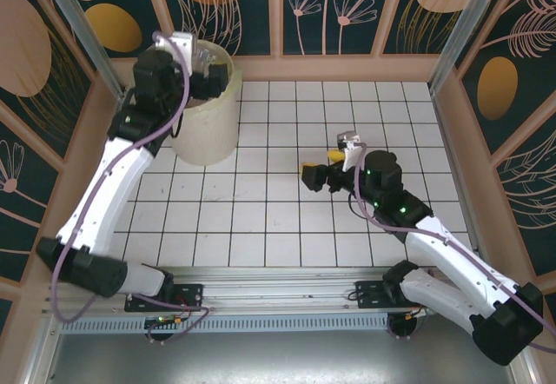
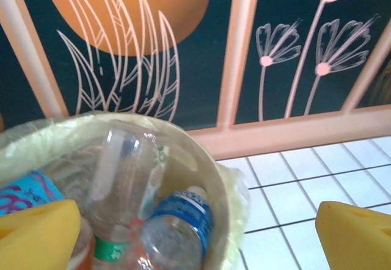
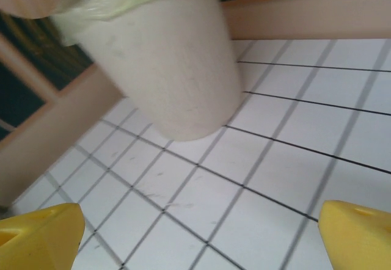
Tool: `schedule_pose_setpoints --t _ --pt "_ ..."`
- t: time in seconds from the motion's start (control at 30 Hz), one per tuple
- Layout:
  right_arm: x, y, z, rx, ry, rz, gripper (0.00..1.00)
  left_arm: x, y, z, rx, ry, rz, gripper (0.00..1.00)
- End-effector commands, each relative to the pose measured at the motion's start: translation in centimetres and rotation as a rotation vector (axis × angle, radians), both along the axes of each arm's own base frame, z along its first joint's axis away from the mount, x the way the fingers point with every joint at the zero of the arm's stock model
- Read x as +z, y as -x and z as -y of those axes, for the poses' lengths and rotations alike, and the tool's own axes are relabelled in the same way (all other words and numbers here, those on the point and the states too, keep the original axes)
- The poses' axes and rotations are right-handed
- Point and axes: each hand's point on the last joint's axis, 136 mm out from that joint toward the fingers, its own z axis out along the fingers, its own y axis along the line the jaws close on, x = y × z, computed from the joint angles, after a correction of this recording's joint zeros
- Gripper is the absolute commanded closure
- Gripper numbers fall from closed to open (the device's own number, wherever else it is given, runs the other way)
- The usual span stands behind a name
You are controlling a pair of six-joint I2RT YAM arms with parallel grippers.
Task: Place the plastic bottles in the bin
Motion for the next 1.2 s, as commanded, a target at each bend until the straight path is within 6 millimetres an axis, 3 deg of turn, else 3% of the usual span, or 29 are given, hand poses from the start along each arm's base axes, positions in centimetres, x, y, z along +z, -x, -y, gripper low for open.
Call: schedule_pose_setpoints --t 0.0,0.2,0.37,0.6,0.77,1.0,1.17 --pt "1.0 -2.4 4.1 -0.256 0.011 0.108 0.01 1.4 2.3 0.2 -0.048 0.130 0.117 0.01" --pt "0.0 -3.0 7.8 -0.426 0.088 0.151 0.01 -2.1 8.1 -2.6 -0.007 0.176 0.178 0.01" --pt "-1.6 -2.9 11.0 -0.563 0.116 0.185 0.01 -6.7 10.6 -5.4 0.098 0.172 0.179 0.01" --pt "-5.1 -2.7 16.3 -0.707 0.115 0.282 0.01 -15.5 10.7 -9.7 0.339 0.075 0.122 0.01" --pt "-7.3 -2.6 19.9 -0.820 0.130 0.295 0.01 -19.8 10.4 -11.9 0.483 0.027 0.080 0.01" --pt "-9.2 -2.9 22.6 -0.893 0.152 0.308 0.01 -22.5 11.1 -13.6 0.560 -0.047 0.174 0.01" --pt "-10.7 -3.3 24.0 -0.928 0.176 0.301 0.01 -23.6 10.5 -13.5 0.550 -0.097 0.166 0.01"
